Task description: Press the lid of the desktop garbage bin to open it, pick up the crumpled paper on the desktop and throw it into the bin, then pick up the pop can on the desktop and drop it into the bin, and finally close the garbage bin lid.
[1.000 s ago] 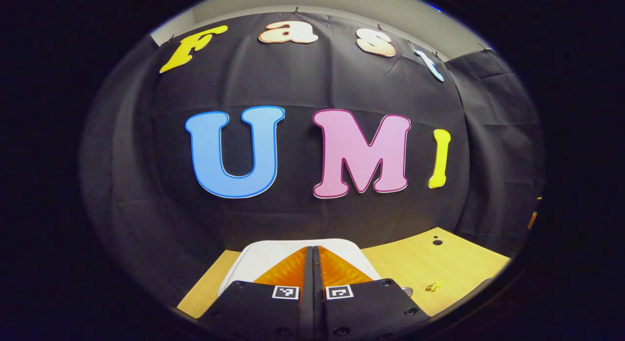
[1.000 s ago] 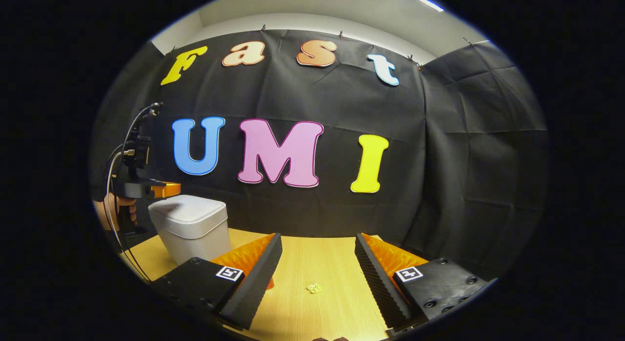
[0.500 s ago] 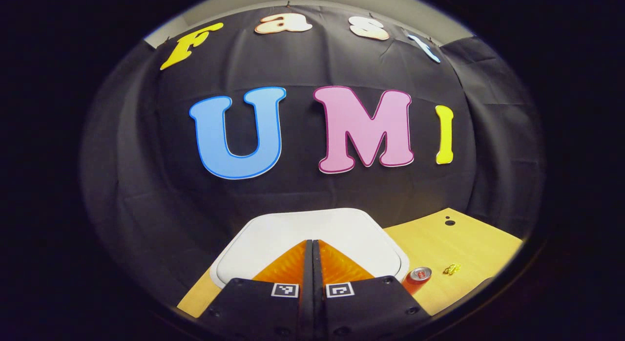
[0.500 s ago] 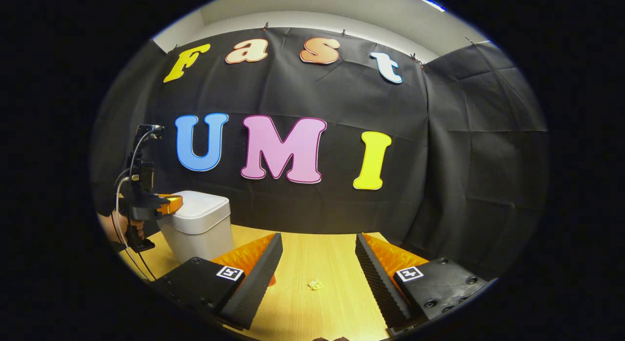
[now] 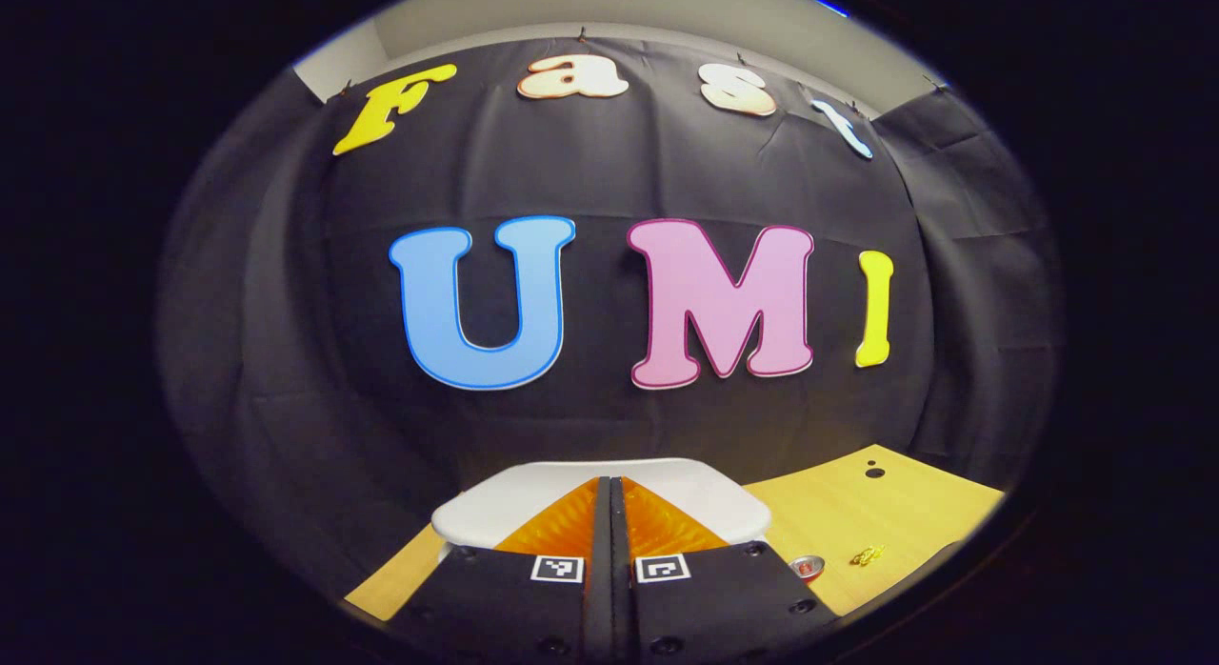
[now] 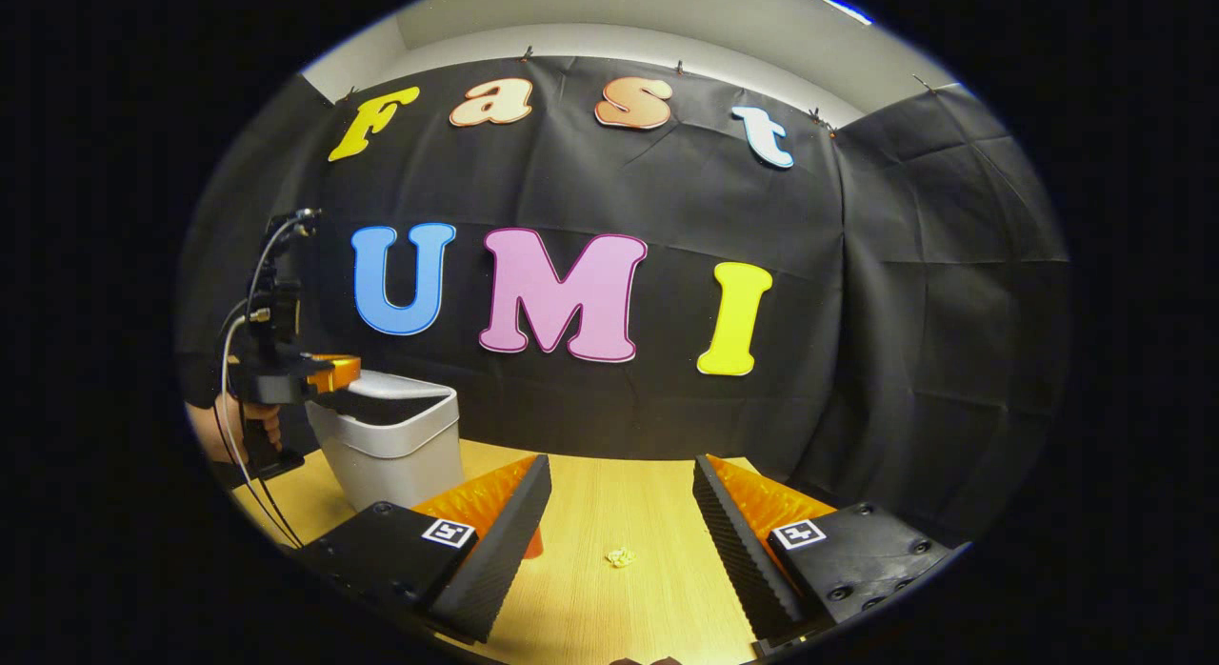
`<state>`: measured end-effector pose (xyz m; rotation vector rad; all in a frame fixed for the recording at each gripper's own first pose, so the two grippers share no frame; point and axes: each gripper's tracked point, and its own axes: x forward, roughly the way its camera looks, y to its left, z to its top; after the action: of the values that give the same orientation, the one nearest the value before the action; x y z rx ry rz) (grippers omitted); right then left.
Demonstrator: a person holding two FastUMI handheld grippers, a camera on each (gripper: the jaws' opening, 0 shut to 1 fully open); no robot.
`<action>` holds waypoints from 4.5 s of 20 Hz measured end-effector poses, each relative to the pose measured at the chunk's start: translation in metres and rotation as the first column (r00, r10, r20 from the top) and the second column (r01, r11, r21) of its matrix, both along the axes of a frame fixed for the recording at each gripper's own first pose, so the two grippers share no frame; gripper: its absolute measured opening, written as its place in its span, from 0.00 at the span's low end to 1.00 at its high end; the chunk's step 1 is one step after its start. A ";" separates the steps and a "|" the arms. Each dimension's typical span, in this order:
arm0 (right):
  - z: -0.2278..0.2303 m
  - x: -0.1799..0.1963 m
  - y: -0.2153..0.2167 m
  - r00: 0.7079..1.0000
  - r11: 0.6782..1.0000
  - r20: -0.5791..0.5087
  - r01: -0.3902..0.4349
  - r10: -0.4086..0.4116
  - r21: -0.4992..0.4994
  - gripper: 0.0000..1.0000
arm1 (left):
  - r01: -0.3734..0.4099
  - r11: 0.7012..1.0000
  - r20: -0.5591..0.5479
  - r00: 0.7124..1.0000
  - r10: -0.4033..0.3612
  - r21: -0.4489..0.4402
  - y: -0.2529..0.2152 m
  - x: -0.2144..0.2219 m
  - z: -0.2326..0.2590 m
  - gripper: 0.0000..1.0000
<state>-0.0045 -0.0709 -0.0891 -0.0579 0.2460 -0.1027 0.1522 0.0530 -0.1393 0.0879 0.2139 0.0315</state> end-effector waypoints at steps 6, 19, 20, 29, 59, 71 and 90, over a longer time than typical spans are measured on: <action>-0.002 0.003 -0.003 1.000 1.000 0.001 0.006 -0.006 -0.004 0.97 | 0.029 1.000 0.181 0.983 -0.026 -0.012 -0.027 -0.017 0.085 0.05; -0.045 0.010 -0.025 0.994 0.999 -0.107 0.038 -0.037 0.007 0.97 | 0.205 0.978 0.105 0.974 -0.201 -0.027 -0.121 -0.102 0.073 0.14; -0.050 0.012 -0.028 0.992 0.999 -0.124 0.038 -0.037 0.005 0.97 | 0.217 0.976 0.077 0.974 -0.215 -0.022 -0.128 -0.105 0.064 0.19; -0.129 0.065 -0.060 0.950 0.999 -0.311 -0.011 0.021 0.036 0.97 | 0.183 0.983 0.022 0.983 -0.183 -0.010 -0.156 -0.117 0.044 0.95; -0.395 0.113 -0.046 0.491 0.974 -0.841 -0.125 0.226 0.189 0.62 | -0.175 0.985 -0.198 0.965 0.171 -0.001 -0.121 -0.159 -0.029 0.96; -0.302 0.144 -0.054 0.640 0.968 -0.729 -0.213 0.241 0.133 0.33 | -0.121 0.991 -0.199 0.974 0.109 -0.051 -0.125 -0.160 -0.033 0.96; -0.070 0.233 0.234 0.604 0.699 -0.366 -0.672 0.708 0.244 0.33 | -0.141 0.990 -0.158 0.978 0.135 -0.030 -0.054 -0.181 -0.023 0.96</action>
<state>0.2286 0.1630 -0.1592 -0.0924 0.6688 0.7247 -0.0284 -0.0010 -0.1623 0.0344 0.3762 0.1587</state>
